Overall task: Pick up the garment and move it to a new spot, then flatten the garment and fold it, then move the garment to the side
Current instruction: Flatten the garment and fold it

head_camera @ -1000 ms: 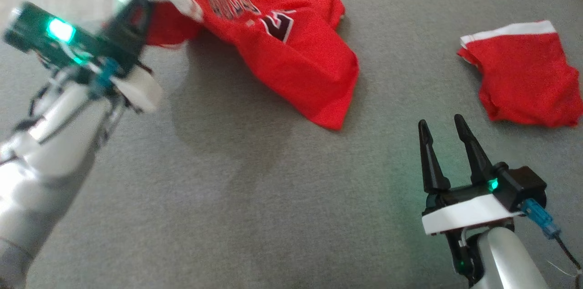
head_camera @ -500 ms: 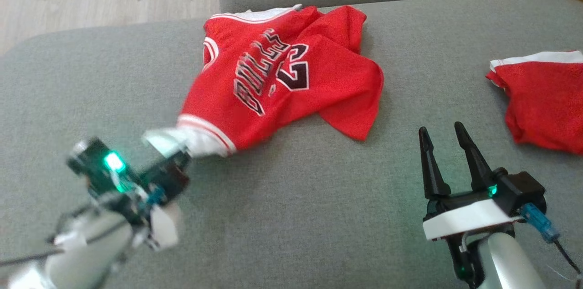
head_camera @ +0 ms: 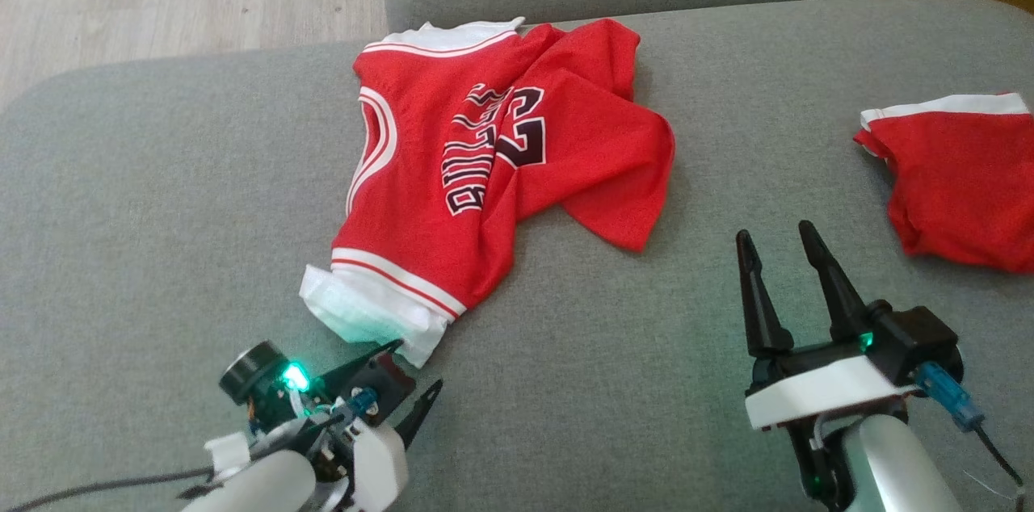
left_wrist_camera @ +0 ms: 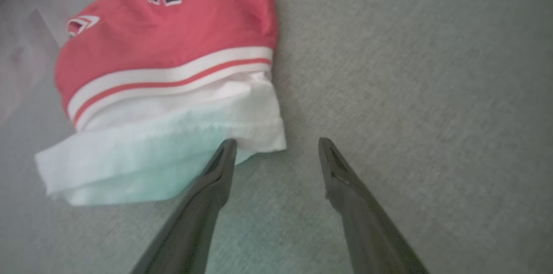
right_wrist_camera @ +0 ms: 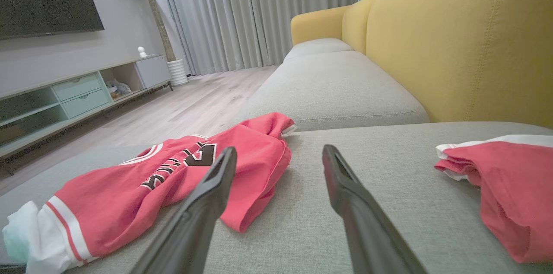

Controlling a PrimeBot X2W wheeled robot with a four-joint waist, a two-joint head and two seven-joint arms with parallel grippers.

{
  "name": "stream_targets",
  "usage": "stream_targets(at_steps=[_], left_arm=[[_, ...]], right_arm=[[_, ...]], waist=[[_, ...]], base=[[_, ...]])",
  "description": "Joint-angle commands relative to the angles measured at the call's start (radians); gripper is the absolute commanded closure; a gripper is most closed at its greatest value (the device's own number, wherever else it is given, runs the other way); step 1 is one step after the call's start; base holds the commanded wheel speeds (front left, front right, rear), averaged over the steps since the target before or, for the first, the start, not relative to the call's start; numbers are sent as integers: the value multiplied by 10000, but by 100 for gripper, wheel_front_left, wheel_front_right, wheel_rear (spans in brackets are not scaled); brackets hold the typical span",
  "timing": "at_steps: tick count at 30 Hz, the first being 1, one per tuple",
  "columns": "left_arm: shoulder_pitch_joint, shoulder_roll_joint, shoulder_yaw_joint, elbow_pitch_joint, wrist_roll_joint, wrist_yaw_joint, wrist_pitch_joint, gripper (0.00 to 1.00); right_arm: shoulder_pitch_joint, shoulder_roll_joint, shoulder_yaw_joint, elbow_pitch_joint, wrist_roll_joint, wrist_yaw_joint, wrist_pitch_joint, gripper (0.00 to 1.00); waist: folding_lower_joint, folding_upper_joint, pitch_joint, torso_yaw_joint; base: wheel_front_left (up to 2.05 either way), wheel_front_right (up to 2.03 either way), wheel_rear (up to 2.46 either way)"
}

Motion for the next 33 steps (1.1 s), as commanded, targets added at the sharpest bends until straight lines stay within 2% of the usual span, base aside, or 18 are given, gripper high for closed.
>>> stream_targets(at_steps=[1,3,4,13,18,22,24,27,33], left_arm=[[-406,169,503,-273,-56,102,-177,0],[-279,82,722,-386,-261,283,-511,0],[-242,44,1031,-534,-388,556,-969,0],[122,-108,2983,-1702,-1385,1920,-3241,0],[586,-165,4204,-2142,-1966,2839,-4142,0],[1215,-356,5191,-2204,-2221,3413,-4523,0],[1679,-557,5432,-2007,-2215,3535,-4575,0],[2198,-980,5898,-1879,-2036,3454,-4596,0],[2414,-1568,6488,-1647,-1332,2826,-4600,0]], right_arm=[[-125,-47,249,-306,-41,-9,-107,0],[-89,-47,238,-308,-43,-9,-107,0],[-49,-47,208,-317,-55,-9,-107,0],[71,-47,-78,-409,-166,-9,-107,0],[100,-47,-189,-455,-241,-9,-107,0],[148,-47,-236,-530,-272,-9,-107,0],[182,-47,-202,-519,-289,-9,-107,0],[195,-47,-189,-461,-321,-9,-107,0],[-15,-47,-88,-191,-528,-9,-107,0]], waist=[[0,-1,-12,-18],[0,-1,-49,-31],[0,-1,-91,-23],[0,-1,-357,225],[0,-1,-465,361],[0,-1,-467,422],[0,-1,-438,437],[0,-1,-329,494],[0,-1,64,781]], base=[[0,0,0],[0,0,0],[0,0,0],[0,0,0],[0,0,0],[0,0,0],[0,0,0],[0,0,0],[0,0,0]])
